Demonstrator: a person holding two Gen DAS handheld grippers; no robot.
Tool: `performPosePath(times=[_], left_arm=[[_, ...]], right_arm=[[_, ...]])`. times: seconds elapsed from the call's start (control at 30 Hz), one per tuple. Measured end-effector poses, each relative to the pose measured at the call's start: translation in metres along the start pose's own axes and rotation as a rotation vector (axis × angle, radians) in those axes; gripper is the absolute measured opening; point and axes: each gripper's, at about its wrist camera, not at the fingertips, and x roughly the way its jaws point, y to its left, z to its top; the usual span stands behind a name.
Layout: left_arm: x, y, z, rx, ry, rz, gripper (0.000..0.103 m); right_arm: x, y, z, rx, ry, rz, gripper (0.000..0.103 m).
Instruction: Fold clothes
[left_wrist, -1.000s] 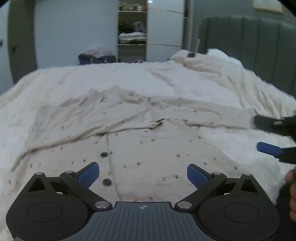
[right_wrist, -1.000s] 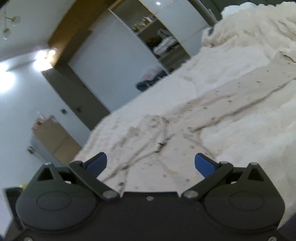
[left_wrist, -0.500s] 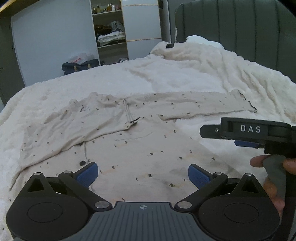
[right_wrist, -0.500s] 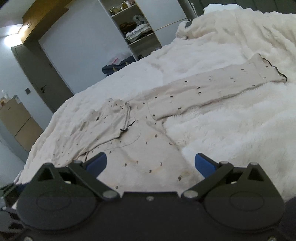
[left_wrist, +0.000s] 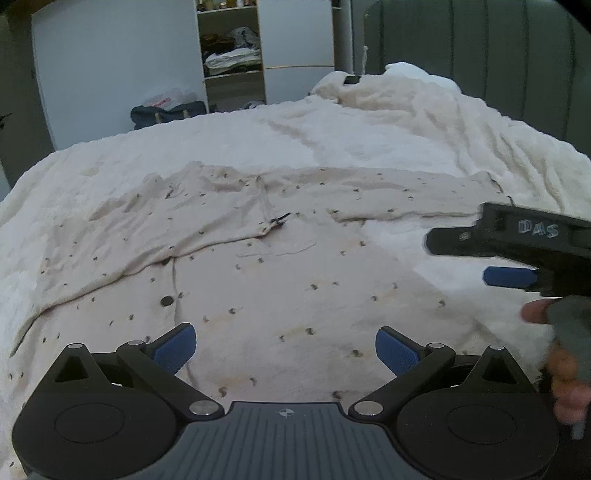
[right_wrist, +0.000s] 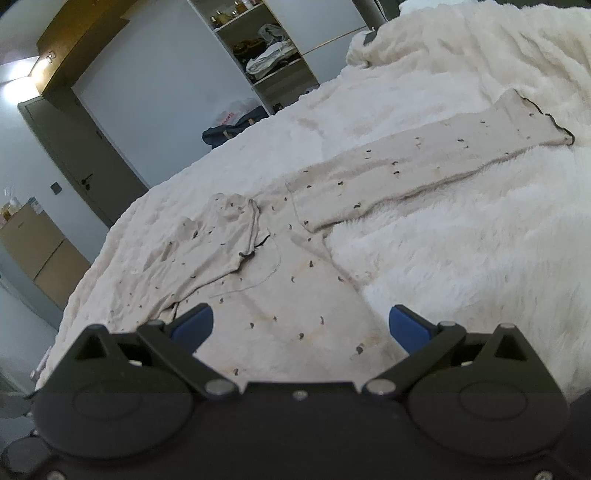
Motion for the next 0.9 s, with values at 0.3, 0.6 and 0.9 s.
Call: performPosePath(times=[0.3,0.6,0.9], left_arm=[[0.001,0.041,-0.017,-0.130,-0.009,0.020,0.103],[-0.012,0.101,-0.047,-0.273,-0.034,0.045,0.103],[-0.002,0.144,-0.072,-0.402,-0.001,0.080,0.103]], right_arm=[[-0.020,-0.048,0.008,0.228,-0.120,0.124,0.102],[-0.012,-0.083,0.059,0.261,-0.257,-0.059,0.094],[0.051,-0.194,0.112,0.681,-0.298,-0.191,0.058]])
